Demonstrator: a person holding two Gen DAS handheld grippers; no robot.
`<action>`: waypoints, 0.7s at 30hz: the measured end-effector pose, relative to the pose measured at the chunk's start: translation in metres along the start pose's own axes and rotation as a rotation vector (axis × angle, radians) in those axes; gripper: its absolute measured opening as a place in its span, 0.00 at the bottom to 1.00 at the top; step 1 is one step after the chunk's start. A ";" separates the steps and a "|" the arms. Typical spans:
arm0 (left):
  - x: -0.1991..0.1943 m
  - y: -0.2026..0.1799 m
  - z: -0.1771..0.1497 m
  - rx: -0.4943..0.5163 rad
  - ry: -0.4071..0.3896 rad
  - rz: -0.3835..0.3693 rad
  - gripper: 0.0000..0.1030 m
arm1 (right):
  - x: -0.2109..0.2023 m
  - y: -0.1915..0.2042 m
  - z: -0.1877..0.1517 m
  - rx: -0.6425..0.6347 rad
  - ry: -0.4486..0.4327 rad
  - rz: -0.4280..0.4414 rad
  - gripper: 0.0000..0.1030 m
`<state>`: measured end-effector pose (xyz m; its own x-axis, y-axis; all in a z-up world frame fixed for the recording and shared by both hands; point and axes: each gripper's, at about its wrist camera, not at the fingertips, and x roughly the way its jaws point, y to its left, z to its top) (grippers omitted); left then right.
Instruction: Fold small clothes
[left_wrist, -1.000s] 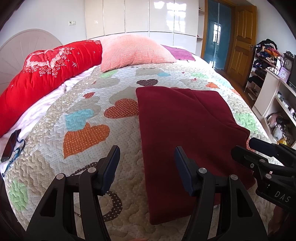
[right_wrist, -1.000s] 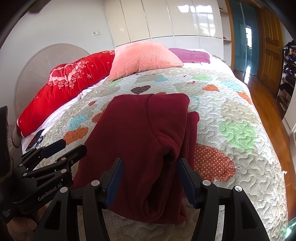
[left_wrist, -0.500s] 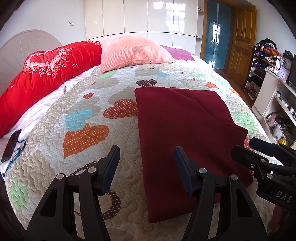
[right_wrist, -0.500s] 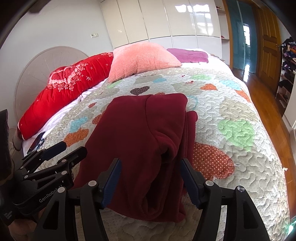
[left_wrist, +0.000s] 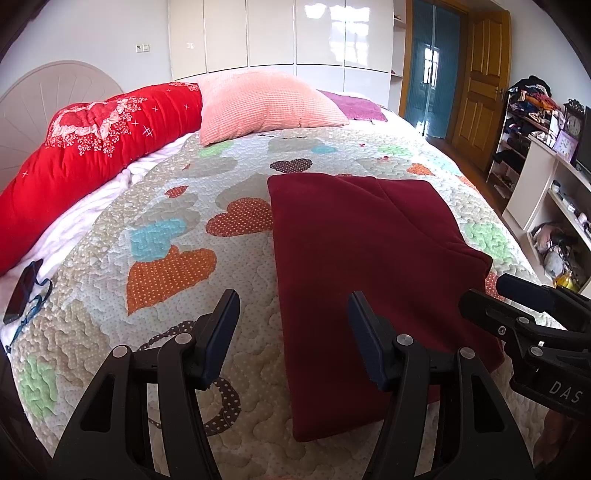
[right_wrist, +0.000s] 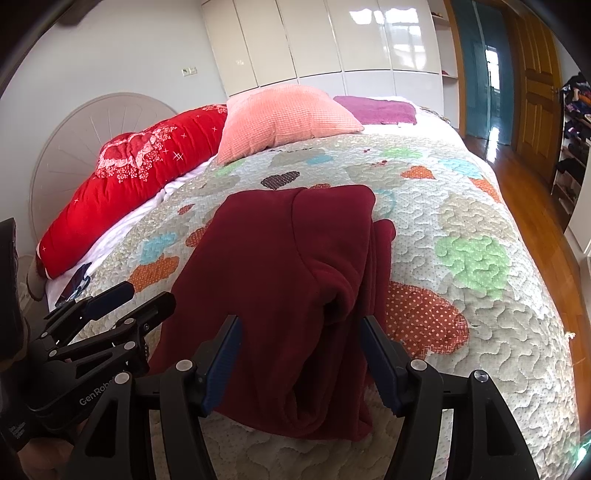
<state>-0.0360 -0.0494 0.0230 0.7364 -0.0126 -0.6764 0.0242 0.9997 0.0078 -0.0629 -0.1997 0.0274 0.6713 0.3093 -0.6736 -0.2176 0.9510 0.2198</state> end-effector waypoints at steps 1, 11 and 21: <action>0.000 0.000 0.000 -0.001 0.001 0.000 0.59 | 0.000 0.000 0.000 0.000 0.000 0.000 0.62; 0.001 -0.001 -0.001 0.003 0.004 -0.001 0.59 | 0.001 -0.001 0.001 0.003 0.003 0.001 0.62; 0.001 0.000 0.001 0.015 -0.001 -0.004 0.59 | 0.001 0.005 0.003 -0.014 -0.001 0.007 0.62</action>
<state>-0.0347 -0.0492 0.0231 0.7367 -0.0163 -0.6760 0.0371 0.9992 0.0162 -0.0617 -0.1950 0.0298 0.6702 0.3157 -0.6717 -0.2318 0.9488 0.2146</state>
